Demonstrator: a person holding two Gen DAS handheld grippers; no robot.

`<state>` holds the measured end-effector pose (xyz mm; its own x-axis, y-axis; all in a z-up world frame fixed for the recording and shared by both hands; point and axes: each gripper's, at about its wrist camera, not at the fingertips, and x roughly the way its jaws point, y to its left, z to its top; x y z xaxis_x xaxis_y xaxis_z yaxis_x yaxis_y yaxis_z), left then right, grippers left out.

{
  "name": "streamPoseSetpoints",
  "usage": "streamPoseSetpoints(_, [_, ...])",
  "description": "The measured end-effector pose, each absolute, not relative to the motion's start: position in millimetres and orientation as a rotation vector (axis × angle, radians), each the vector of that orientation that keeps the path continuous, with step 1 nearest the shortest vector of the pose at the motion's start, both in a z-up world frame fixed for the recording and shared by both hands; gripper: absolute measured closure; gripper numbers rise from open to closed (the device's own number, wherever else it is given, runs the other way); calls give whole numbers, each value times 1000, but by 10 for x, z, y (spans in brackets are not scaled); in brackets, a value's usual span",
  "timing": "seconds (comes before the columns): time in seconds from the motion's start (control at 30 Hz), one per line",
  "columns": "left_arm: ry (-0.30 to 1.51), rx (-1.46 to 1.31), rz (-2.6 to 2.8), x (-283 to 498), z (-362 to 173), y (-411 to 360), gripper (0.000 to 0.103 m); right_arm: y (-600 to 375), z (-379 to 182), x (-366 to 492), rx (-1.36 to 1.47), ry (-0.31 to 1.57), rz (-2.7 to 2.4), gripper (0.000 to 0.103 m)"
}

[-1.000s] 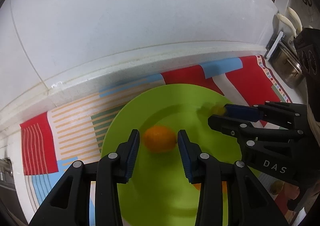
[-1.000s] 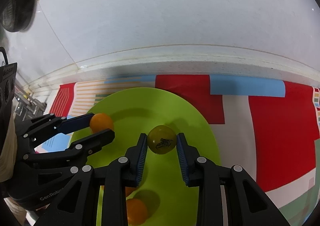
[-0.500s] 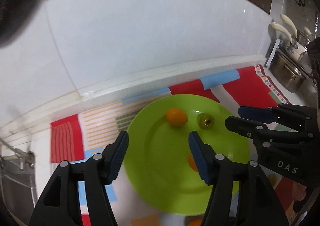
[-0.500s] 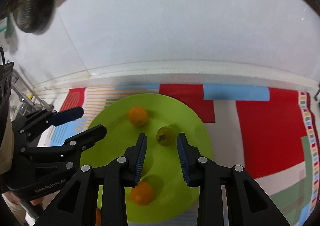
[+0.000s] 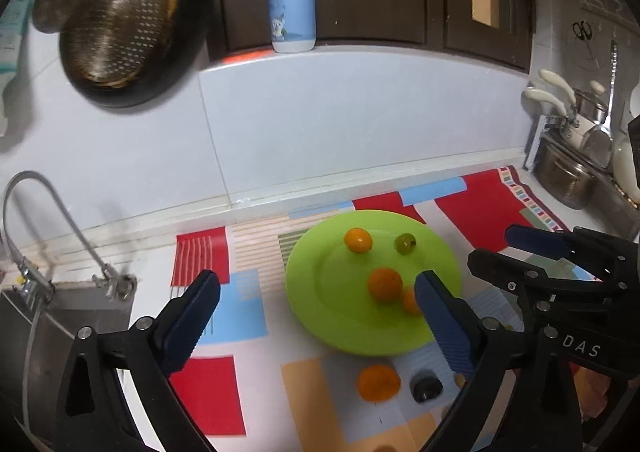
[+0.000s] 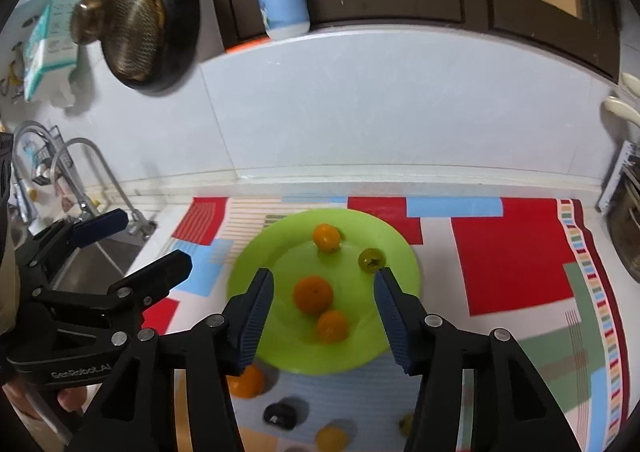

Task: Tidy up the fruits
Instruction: 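Withdraw both grippers from the plate toward the fruits on the cloth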

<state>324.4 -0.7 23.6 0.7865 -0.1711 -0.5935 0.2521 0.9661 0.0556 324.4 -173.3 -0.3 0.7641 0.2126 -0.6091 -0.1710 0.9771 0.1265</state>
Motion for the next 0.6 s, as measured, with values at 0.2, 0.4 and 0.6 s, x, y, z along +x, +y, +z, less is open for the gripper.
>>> streamPoseSetpoints(0.2, [606, 127, -215, 2854, 279, 69, 2, -1671, 14, 2849, 49, 633, 204, 48])
streamPoseSetpoints(0.4, [571, 139, -184, 2516, 268, 116, 1, -1595, 48, 2490, -1, 578, 192, 46])
streamPoseSetpoints(0.6, [563, 141, -183, 2285, 218, 153, 1, -1554, 50, 2228, -25, 542, 205, 46])
